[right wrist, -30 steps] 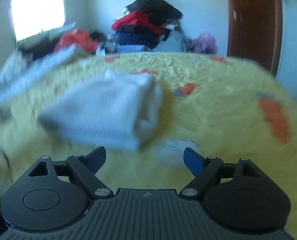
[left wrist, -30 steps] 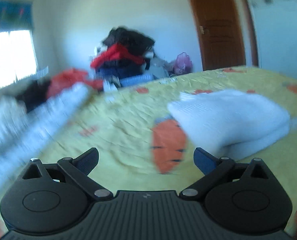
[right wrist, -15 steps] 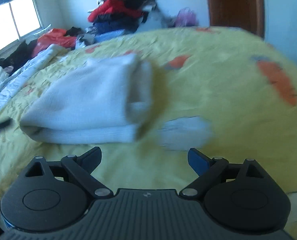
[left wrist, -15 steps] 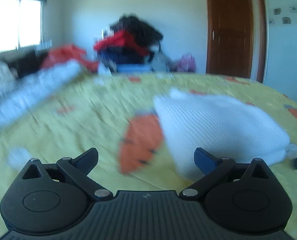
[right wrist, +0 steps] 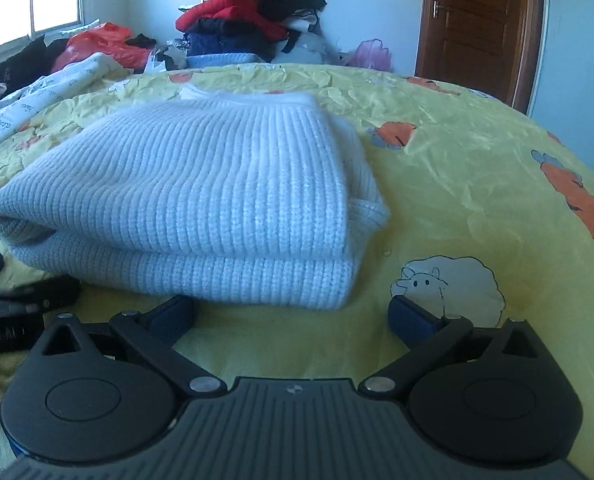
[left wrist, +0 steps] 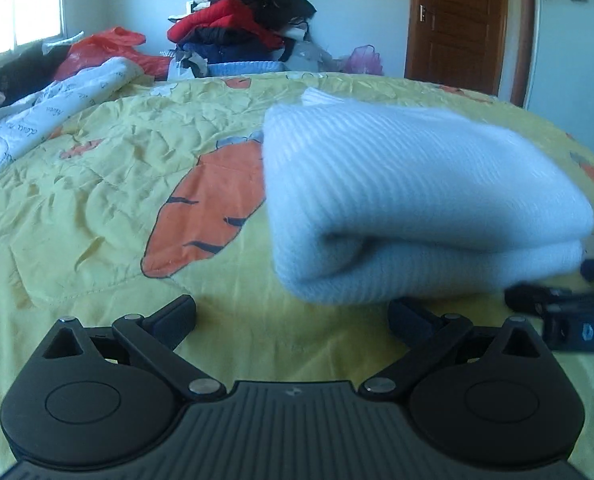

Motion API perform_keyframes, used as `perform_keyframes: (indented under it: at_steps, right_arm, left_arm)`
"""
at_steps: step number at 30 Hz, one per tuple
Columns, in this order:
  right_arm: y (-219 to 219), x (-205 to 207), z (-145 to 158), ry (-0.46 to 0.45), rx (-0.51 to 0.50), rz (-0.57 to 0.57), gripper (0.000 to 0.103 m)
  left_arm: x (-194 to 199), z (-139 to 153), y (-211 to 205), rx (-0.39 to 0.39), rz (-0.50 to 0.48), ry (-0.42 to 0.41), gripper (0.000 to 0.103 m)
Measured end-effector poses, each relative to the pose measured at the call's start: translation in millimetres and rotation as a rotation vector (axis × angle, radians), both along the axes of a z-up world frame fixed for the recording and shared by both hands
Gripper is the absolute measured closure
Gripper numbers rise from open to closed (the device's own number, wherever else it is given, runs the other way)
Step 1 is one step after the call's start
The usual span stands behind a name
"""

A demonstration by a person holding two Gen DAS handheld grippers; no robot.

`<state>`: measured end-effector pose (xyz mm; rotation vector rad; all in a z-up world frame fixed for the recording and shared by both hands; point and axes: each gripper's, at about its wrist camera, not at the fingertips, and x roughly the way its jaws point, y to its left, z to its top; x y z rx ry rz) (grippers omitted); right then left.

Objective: Fold small clothes

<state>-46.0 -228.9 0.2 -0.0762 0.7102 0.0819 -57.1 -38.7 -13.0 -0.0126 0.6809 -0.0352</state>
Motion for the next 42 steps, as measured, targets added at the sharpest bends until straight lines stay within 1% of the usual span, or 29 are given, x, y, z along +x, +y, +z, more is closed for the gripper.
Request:
perform_keyframes:
  at_steps: [7,17,42]
  right_arm:
    - [0,7,-1,-0.007,0.011,0.005,0.000]
    - [0,5,-5,-0.022,0.011,0.010,0.000]
    - [0,6,-5,-0.026,0.011,0.005,0.001]
  left_arm:
    - [13,2,-6,0.020,-0.016,0.034,0.000]
    - [12,-3,-2,-0.003,-0.044,0.022,0.000]
    - [14,-2,-3,-0.004,-0.048,0.025,0.000]
